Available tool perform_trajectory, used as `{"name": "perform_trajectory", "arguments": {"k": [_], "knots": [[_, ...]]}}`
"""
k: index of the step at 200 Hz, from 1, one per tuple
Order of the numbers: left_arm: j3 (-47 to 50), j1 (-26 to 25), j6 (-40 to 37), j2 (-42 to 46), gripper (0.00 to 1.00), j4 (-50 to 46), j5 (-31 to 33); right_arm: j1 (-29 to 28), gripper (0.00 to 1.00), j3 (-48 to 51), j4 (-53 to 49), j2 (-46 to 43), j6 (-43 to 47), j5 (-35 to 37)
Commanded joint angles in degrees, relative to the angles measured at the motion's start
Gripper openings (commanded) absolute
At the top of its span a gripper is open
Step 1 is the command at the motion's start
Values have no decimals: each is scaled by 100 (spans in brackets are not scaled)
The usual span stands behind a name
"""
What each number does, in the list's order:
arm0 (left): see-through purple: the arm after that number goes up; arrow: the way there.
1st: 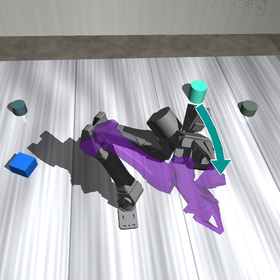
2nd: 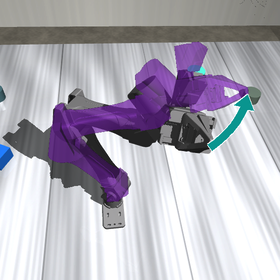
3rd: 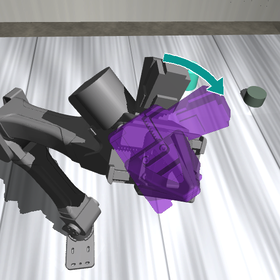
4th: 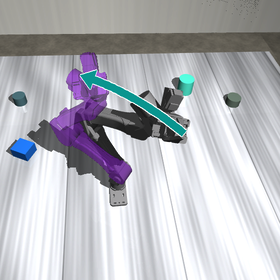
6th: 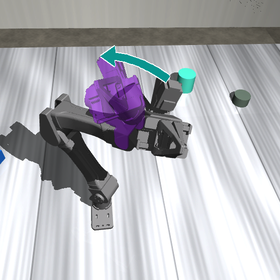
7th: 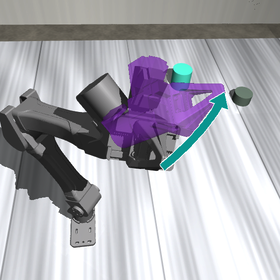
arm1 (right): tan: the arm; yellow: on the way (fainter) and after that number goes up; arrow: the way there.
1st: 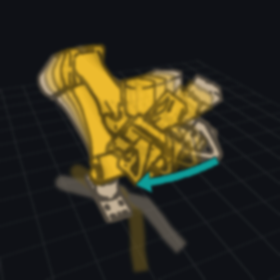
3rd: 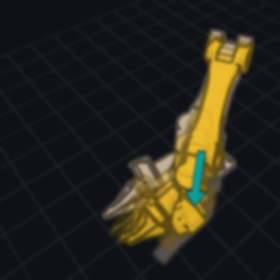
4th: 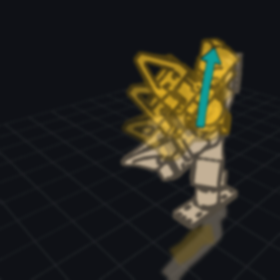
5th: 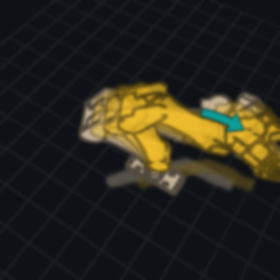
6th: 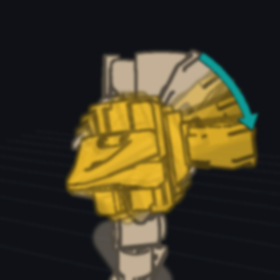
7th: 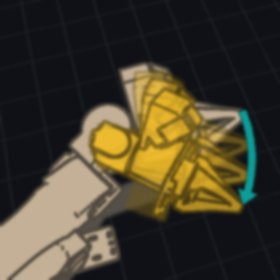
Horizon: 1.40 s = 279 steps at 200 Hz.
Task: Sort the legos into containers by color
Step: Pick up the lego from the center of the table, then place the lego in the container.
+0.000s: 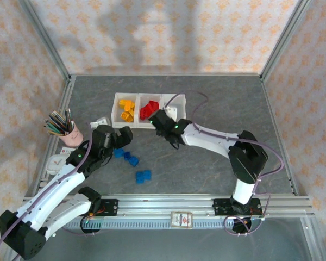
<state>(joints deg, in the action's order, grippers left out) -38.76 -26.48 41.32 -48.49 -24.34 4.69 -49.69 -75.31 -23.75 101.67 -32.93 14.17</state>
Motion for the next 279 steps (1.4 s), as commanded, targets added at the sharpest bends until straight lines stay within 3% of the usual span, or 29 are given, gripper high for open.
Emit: {"name": "perform_trajectory", "arguments": {"k": [1, 88, 139, 162, 217, 279], "knots": [[-197, 11, -190, -263, 100, 553, -254, 303, 32, -327, 104, 212, 670, 114], [-378, 22, -221, -1069, 100, 1522, -425, 1314, 33, -1779, 413, 1661, 1697, -257], [-378, 34, -300, -1042, 100, 1513, -331, 1480, 52, -2242, 373, 1893, 1964, -638], [-423, 49, -334, -966, 100, 1367, -233, 1471, 53, -2182, 370, 1673, 1979, -667], [-278, 71, -253, -374, 100, 942, -82, 985, 53, -1166, 580, 723, 1945, -747], [39, 70, -7, 452, 100, 34, 7, 28, 62, -14, 655, -118, 1805, -832]]}}
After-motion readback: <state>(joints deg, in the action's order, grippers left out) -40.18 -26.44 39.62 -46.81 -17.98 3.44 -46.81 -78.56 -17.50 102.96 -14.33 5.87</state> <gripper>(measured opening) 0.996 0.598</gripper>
